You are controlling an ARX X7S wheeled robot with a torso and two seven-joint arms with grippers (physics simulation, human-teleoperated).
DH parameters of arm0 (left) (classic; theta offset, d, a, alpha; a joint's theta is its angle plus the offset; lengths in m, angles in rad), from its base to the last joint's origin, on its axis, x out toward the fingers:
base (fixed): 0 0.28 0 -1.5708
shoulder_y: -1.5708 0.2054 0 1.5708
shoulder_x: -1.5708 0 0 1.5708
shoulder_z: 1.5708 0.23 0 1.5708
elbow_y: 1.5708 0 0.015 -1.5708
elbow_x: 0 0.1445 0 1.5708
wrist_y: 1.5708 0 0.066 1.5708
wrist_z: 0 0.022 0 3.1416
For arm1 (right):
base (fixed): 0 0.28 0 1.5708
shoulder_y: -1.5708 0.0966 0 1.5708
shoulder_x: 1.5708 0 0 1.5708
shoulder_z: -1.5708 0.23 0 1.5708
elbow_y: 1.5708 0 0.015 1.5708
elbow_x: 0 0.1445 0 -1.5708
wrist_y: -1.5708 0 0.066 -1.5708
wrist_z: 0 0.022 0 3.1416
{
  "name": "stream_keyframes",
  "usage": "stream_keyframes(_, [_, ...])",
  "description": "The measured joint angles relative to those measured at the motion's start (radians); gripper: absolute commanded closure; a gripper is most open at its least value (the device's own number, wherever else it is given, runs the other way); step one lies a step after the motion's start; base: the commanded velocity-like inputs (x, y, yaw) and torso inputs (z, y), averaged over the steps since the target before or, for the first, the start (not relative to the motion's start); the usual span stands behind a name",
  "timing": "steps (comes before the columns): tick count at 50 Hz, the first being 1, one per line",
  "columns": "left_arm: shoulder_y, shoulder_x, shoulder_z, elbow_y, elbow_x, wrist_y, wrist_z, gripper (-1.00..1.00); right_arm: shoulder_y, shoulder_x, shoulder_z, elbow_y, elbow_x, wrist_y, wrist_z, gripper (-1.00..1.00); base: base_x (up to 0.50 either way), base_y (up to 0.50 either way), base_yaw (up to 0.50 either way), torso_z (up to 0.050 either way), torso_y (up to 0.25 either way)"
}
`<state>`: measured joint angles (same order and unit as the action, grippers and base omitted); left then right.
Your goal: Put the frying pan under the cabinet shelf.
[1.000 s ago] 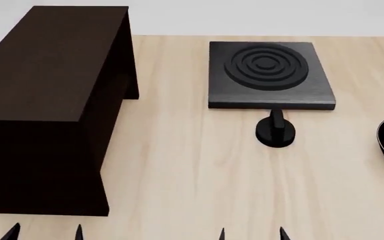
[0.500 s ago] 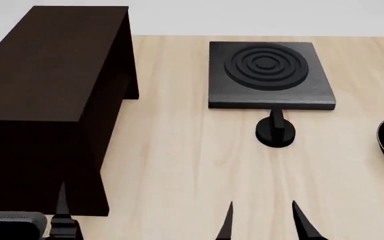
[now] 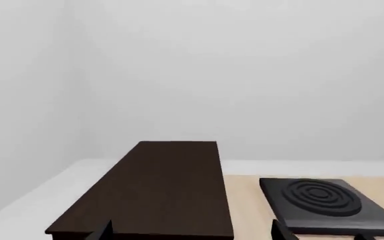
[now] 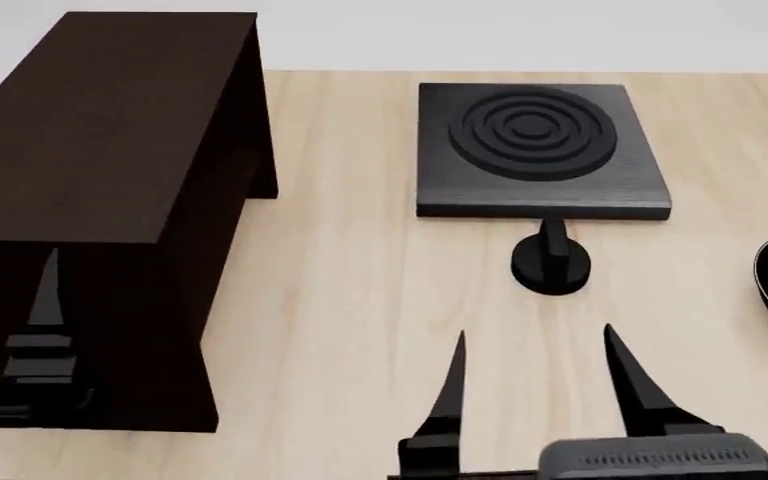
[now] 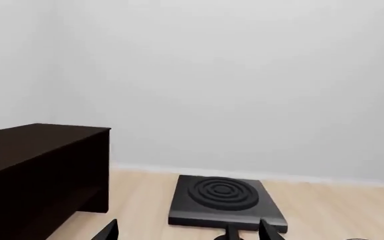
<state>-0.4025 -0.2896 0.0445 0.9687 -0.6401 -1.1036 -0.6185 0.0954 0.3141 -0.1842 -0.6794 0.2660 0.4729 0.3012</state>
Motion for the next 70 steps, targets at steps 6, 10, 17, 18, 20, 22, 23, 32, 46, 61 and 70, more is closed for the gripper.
stream_keyframes(6, [-0.084,-0.034,-0.040,0.032,-0.203,-0.075,-0.162,-1.00,0.015,0.007,-0.001,-0.057,0.007,0.043,0.014,-1.00,0.00,0.00,0.00,0.000,0.000])
stream_keyframes(10, [-0.130,-0.048,-0.077,0.038,-0.320,-0.112,-0.267,-1.00,0.019,0.011,-0.002,-0.086,0.011,0.060,0.020,-1.00,0.00,0.00,0.00,0.000,0.000])
stream_keyframes(17, [-0.210,-0.081,-0.156,0.030,-0.517,-0.159,-0.445,-1.00,0.020,0.014,-0.001,-0.110,0.017,0.068,0.026,-1.00,0.00,0.00,0.00,0.000,0.000])
stream_keyframes(18, [-0.222,-0.089,-0.168,0.028,-0.547,-0.163,-0.472,-1.00,0.019,0.014,-0.001,-0.111,0.019,0.067,0.026,-1.00,0.00,0.00,0.00,0.000,0.000])
stream_keyframes(20, [-0.244,-0.106,-0.191,0.024,-0.604,-0.170,-0.522,-1.00,0.017,0.014,0.000,-0.114,0.021,0.065,0.028,-1.00,0.00,0.00,0.00,0.000,0.000])
stream_keyframes(22, [-0.265,-0.125,-0.213,0.020,-0.658,-0.173,-0.570,-1.00,0.015,0.013,0.002,-0.115,0.022,0.060,0.029,-1.00,0.00,0.00,0.00,0.000,0.000])
stream_keyframes(23, [-0.274,-0.136,-0.224,0.018,-0.683,-0.174,-0.592,-1.00,0.014,0.013,0.003,-0.116,0.023,0.059,0.029,-1.00,0.00,0.00,0.00,0.000,0.000])
stream_keyframes(32, [-0.321,-0.239,-0.320,0.001,-0.851,-0.168,-0.739,-1.00,0.008,0.014,0.001,-0.118,0.024,0.046,0.033,-1.00,0.00,0.00,0.00,0.000,0.000])
stream_keyframes(46, [-0.307,-0.383,-0.452,-0.032,-0.968,-0.151,-0.847,-1.00,0.004,0.014,-0.006,-0.108,0.035,0.031,0.029,-1.00,0.00,0.00,0.00,0.000,0.000])
stream_keyframes(61, [-0.210,-0.449,-0.612,-0.064,-0.959,-0.135,-0.861,-1.00,0.008,0.015,0.000,-0.112,0.052,0.027,0.035,-1.00,0.00,0.00,0.00,0.000,0.000])
stream_keyframes(70, [-0.155,-0.473,-0.698,-0.077,-0.959,-0.126,-0.866,-1.00,0.011,0.017,0.007,-0.119,0.063,0.029,0.042,-1.00,0.00,0.00,0.00,0.000,0.000])
